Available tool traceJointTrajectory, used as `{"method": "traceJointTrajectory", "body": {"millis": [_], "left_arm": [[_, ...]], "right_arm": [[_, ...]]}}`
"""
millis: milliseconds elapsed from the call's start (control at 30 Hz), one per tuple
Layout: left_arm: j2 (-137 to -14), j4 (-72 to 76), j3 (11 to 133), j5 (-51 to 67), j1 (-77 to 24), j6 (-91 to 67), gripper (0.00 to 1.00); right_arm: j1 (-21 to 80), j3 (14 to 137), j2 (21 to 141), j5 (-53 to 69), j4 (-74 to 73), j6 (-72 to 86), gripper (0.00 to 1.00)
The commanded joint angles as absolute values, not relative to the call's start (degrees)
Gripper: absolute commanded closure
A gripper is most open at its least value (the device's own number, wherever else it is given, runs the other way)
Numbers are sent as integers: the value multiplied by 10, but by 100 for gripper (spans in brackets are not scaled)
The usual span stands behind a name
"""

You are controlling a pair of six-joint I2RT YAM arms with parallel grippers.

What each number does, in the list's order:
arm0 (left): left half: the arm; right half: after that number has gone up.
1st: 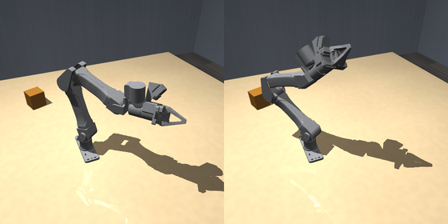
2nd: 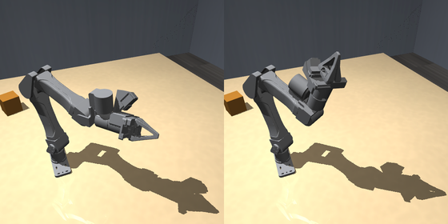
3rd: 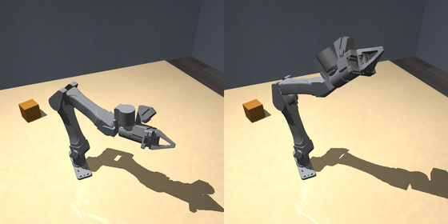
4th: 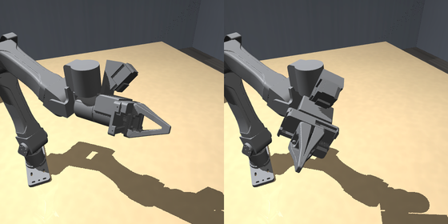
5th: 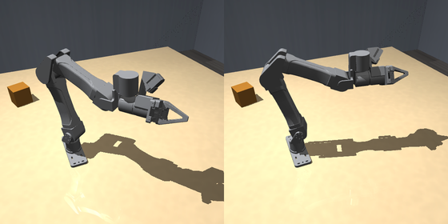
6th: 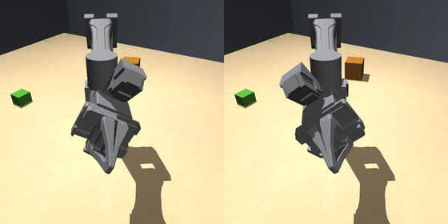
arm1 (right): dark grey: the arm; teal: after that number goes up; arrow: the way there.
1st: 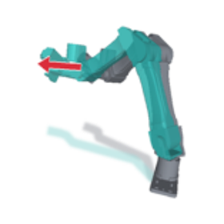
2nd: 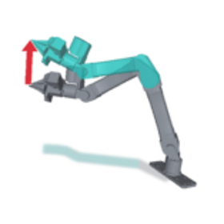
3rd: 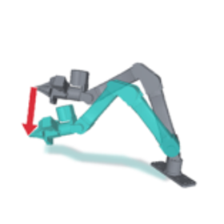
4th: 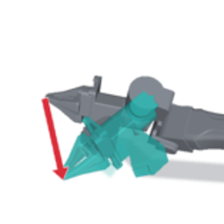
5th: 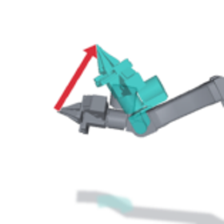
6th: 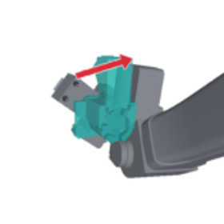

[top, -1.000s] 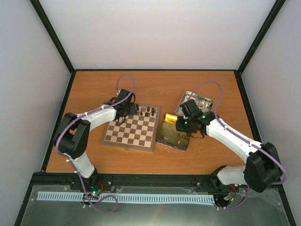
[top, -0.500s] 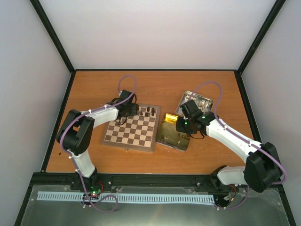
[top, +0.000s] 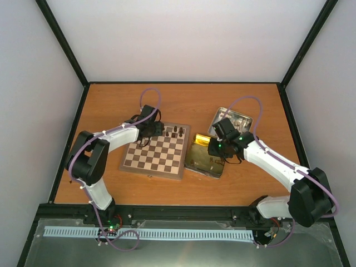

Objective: Set up the chess pieces on the board
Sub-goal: Place the chess piece on the chessboard, then pick up the chess piece from the storage box.

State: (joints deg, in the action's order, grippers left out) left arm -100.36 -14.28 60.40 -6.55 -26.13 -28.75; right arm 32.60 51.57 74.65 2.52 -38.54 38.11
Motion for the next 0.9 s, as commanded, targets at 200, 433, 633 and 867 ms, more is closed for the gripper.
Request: {"method": "traceJointTrajectory", "body": {"millis": [200,433,633,867], "left_arm": [[-900,-190,592,-72,-259,-305,69],[-781,-206,512,-106,-256,-326,53],[-691,-210,455,-97,-254,-344,46],[-653,-200,426,-53,-254,-360,44]], "right_arm": [[322,534,810,-78,-403,353,64],[321,540,858,-136,-353,361,63],[320,534,909,-157,-282,379,65],[320,532,953,-192,-260,437,69]]}}
